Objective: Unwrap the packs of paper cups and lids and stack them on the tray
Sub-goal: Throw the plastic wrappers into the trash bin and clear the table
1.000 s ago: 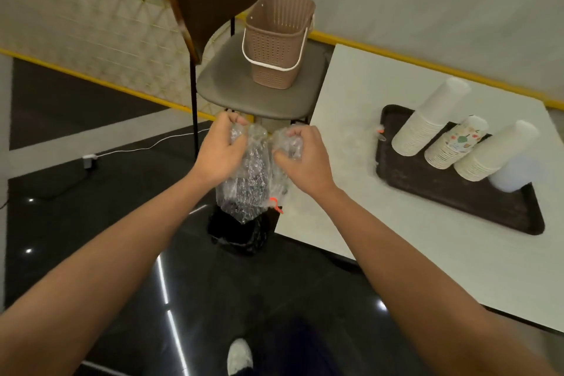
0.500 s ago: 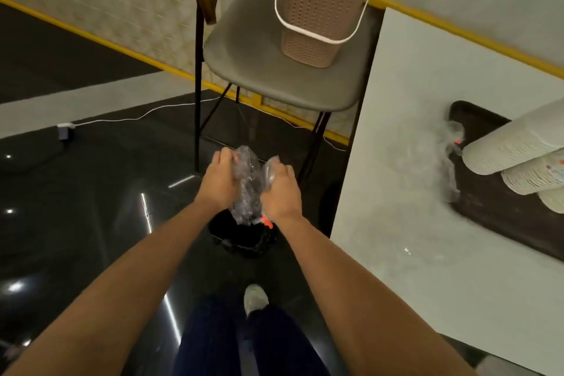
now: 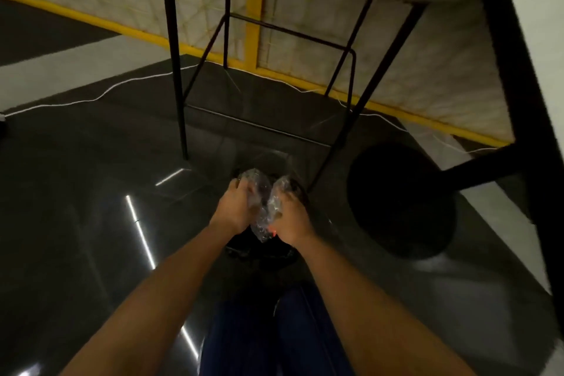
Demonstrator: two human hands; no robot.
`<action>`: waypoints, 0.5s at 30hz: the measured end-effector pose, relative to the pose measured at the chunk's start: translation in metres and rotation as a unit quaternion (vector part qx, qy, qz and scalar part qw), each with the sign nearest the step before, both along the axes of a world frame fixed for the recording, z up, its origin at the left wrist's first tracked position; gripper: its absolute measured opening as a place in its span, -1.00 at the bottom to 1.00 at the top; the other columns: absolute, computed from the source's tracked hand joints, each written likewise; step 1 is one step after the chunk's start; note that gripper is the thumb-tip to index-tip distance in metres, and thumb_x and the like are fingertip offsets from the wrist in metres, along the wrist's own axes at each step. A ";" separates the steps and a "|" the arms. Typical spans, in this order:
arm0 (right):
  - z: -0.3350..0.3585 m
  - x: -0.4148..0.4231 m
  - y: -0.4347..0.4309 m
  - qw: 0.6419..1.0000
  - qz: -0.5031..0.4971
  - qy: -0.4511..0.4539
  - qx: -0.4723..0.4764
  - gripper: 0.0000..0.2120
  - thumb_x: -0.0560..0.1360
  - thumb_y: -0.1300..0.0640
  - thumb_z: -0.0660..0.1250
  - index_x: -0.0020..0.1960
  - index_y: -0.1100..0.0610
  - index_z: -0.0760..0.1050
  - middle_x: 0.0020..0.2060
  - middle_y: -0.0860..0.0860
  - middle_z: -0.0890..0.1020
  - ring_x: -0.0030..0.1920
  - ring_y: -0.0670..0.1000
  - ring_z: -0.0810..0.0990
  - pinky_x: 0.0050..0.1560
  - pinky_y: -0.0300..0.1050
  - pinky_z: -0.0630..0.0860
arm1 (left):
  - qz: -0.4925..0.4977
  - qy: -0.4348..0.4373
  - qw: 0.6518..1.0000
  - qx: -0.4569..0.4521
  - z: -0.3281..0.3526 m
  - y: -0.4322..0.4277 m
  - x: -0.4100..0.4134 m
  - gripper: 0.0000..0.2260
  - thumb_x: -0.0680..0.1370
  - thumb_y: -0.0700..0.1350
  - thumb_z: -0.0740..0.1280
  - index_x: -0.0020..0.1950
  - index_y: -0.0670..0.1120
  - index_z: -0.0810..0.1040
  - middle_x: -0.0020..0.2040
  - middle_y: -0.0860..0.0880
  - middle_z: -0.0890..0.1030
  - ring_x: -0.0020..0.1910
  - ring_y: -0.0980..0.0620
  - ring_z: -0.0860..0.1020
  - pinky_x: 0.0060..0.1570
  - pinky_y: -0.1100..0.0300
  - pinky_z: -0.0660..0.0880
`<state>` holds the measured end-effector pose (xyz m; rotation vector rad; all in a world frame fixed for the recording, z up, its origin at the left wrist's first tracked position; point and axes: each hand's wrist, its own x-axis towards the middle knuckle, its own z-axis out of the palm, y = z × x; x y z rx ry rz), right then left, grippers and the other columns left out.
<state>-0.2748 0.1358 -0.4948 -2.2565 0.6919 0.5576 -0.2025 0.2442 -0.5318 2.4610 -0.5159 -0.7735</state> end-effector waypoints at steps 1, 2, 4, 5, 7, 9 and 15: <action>-0.014 0.000 -0.002 1.000 0.009 0.023 0.003 -0.40 0.56 0.26 0.22 0.53 0.14 0.08 0.47 0.14 0.22 0.44 0.15 0.25 0.42 -0.10 0.20 | -0.023 0.003 1.000 0.006 -0.017 -0.001 0.000 -0.53 0.45 -0.21 0.41 0.30 -0.21 0.32 0.27 -0.20 0.35 0.21 -0.21 0.43 0.12 0.00 0.42; -0.027 0.000 -0.005 0.999 0.011 0.041 0.010 -0.43 0.56 0.28 0.18 0.53 0.17 0.08 0.47 0.15 0.22 0.43 0.16 0.25 0.41 -0.11 0.20 | -0.043 0.004 0.999 0.006 -0.033 -0.002 0.000 -0.56 0.44 -0.24 0.41 0.26 -0.21 0.34 0.25 -0.19 0.36 0.19 -0.21 0.44 0.11 0.00 0.43; -0.052 0.000 -0.007 0.997 0.001 0.074 0.026 -0.46 0.58 0.28 0.13 0.52 0.18 0.09 0.45 0.16 0.24 0.42 0.16 0.27 0.38 -0.12 0.21 | -0.064 0.007 0.998 0.010 -0.062 -0.005 0.002 -0.60 0.44 -0.24 0.40 0.23 -0.20 0.37 0.22 -0.18 0.36 0.13 -0.21 0.46 0.09 -0.03 0.45; -0.064 -0.001 -0.009 0.996 -0.004 0.088 0.030 -0.48 0.59 0.26 0.11 0.52 0.18 0.10 0.45 0.15 0.25 0.41 0.16 0.28 0.37 -0.10 0.23 | -0.068 0.010 0.997 0.018 -0.075 -0.008 0.003 -0.59 0.45 -0.22 0.40 0.25 -0.20 0.36 0.24 -0.18 0.36 0.12 -0.22 0.48 0.09 -0.04 0.45; -0.085 0.000 -0.012 0.992 -0.011 0.119 0.039 -0.52 0.60 0.21 0.09 0.51 0.18 0.14 0.44 0.15 0.28 0.39 0.17 0.31 0.35 -0.08 0.28 | -0.089 0.019 0.995 0.051 -0.096 -0.012 0.005 -0.54 0.49 -0.22 0.37 0.35 -0.20 0.31 0.31 -0.19 0.32 0.17 -0.23 0.47 0.14 -0.02 0.44; -0.097 0.001 -0.017 0.990 -0.008 0.136 0.041 -0.57 0.59 0.21 0.10 0.46 0.21 0.22 0.39 0.17 0.36 0.34 0.19 0.37 0.26 -0.10 0.33 | -0.126 0.036 0.988 0.082 -0.117 -0.016 0.007 -0.54 0.55 -0.23 0.27 0.43 -0.21 0.25 0.37 -0.21 0.30 0.29 -0.21 0.40 0.23 0.03 0.37; -0.107 0.006 -0.019 0.988 -0.001 0.142 0.053 -0.64 0.57 0.23 0.16 0.36 0.27 0.38 0.30 0.21 0.46 0.25 0.21 0.46 0.25 0.01 0.43 | -0.177 0.072 0.976 0.102 -0.142 -0.016 0.003 -0.68 0.60 -0.21 0.17 0.35 -0.17 0.44 0.30 -0.19 0.49 0.27 -0.16 0.45 0.24 0.12 0.35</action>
